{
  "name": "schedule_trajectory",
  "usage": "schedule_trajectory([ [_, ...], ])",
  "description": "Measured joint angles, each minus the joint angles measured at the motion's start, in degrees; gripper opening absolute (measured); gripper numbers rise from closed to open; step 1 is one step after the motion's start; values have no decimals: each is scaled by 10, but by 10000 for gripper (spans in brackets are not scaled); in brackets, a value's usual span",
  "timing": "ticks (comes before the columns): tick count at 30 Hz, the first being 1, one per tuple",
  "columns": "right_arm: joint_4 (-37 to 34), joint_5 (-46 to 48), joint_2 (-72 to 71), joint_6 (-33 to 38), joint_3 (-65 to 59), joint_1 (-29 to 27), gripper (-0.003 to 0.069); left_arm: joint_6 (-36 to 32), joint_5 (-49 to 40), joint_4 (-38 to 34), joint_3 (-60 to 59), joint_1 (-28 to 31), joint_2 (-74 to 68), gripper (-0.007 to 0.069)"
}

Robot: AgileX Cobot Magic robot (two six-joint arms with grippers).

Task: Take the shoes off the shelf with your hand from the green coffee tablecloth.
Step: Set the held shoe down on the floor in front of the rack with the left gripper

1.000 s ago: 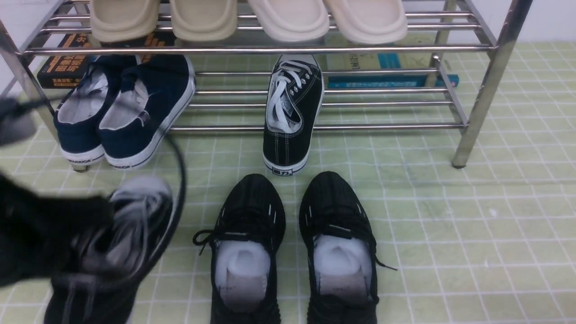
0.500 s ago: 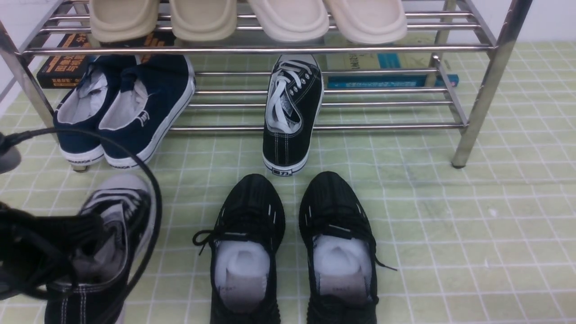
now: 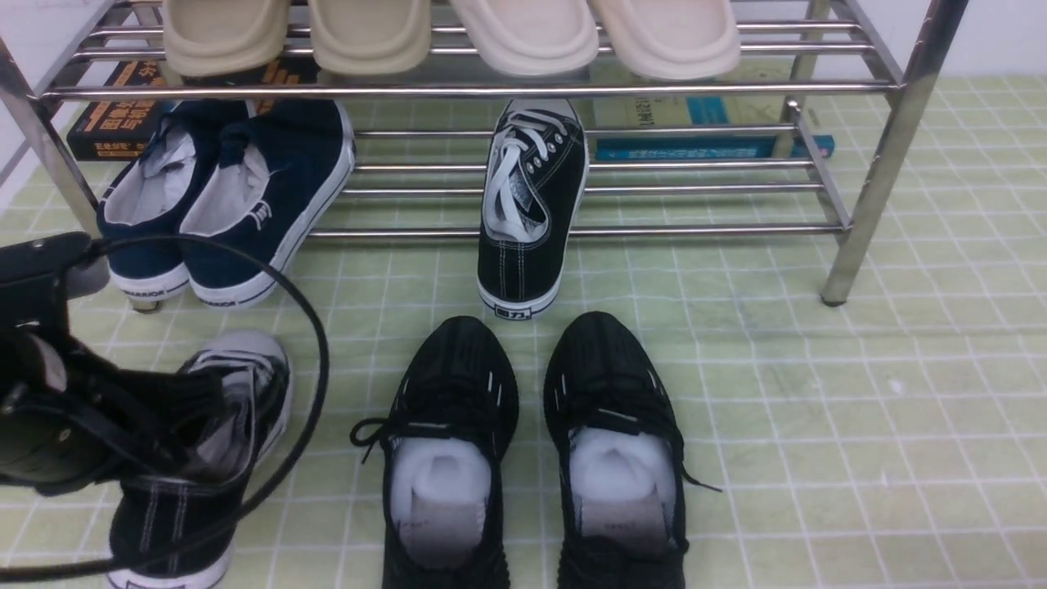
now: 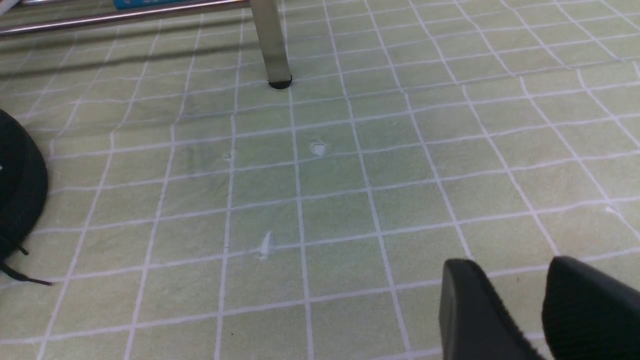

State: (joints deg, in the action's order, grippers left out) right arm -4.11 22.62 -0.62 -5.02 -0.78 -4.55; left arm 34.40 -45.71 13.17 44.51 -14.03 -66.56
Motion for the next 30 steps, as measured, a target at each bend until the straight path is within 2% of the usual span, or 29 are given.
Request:
schedule_trajectory([
  [8, 0, 0, 0, 0, 0, 0, 237, 11, 11, 54, 0, 0, -19, 17],
  [14, 0, 0, 0, 0, 0, 0, 237, 69, 25, 95, -6, 0, -21, 17],
  [22, 0, 0, 0, 0, 0, 0, 237, 237, 135, 198, -119, 0, -21, 17],
  [30, 0, 0, 0, 0, 0, 0, 237, 275, 157, 238, -160, 0, -21, 20],
])
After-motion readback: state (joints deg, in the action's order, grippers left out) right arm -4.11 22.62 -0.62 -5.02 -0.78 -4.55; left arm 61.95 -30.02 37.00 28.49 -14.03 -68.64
